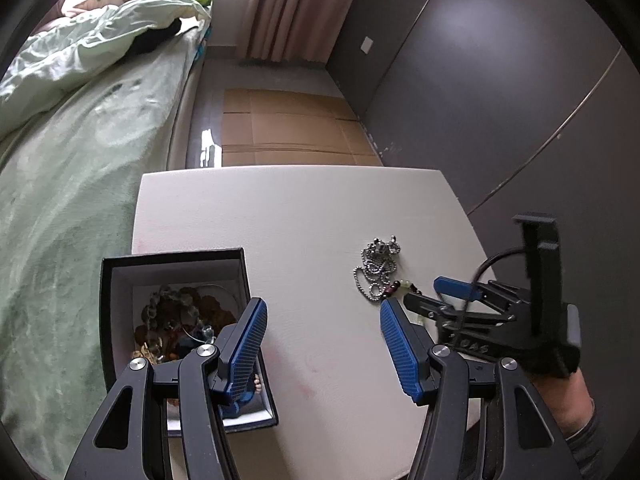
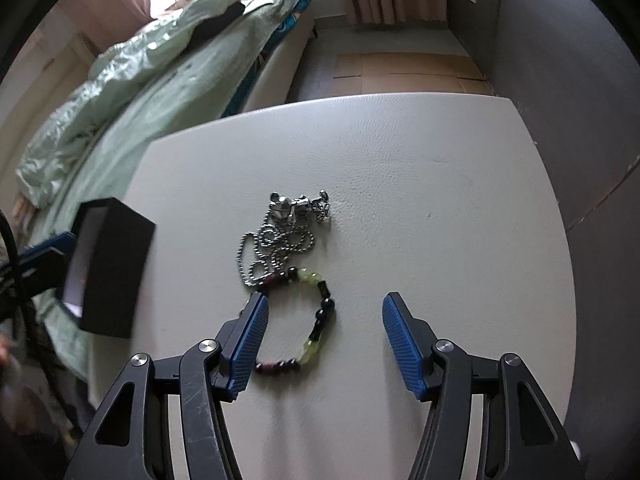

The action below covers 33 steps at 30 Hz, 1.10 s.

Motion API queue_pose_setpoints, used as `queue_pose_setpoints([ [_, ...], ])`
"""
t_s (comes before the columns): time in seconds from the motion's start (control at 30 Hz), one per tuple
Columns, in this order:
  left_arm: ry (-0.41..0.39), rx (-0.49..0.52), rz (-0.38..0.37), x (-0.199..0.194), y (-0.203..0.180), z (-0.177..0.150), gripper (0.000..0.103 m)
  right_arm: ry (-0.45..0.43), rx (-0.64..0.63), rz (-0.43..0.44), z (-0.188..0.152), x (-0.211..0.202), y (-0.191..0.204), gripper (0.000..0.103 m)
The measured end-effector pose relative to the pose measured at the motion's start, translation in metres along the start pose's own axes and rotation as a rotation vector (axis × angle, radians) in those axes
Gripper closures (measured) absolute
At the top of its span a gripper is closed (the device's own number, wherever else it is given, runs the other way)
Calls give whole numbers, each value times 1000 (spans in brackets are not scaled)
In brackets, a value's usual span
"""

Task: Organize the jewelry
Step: 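Grasp the silver chain with left tool while right grasps the green-black bead bracelet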

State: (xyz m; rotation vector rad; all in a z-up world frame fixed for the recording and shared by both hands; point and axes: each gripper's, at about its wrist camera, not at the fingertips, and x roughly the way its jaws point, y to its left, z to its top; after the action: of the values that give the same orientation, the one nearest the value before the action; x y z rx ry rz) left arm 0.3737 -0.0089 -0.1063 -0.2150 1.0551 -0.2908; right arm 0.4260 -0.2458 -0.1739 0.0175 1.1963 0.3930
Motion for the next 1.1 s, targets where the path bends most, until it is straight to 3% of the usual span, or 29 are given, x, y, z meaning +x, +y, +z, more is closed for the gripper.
queue_pose_setpoints([
  [0.17, 6, 23, 24, 5, -6, 1, 43, -7, -123, -152, -4, 7, 19, 59],
  [0.23, 8, 31, 23, 8, -9, 2, 43, -17, -156, -174, -7, 6, 23, 64],
  [0.27, 11, 34, 24, 9, -11, 2, 43, -22, -160, -169, -7, 5, 22, 72],
  [0.3, 14, 36, 24, 11, -13, 3, 43, -23, -162, -168, -7, 3, 21, 89],
  [0.33, 18, 39, 22, 13, -15, 3, 43, -21, -158, -164, -9, 1, 19, 94],
  [0.67, 54, 97, 16, 41, -40, 13, 43, -95, 25, 3, -22, -24, -34, 94],
  [1.1, 132, 136, -2, 101, -66, 35, 43, -178, 164, 155, -37, -47, -63, 94],
])
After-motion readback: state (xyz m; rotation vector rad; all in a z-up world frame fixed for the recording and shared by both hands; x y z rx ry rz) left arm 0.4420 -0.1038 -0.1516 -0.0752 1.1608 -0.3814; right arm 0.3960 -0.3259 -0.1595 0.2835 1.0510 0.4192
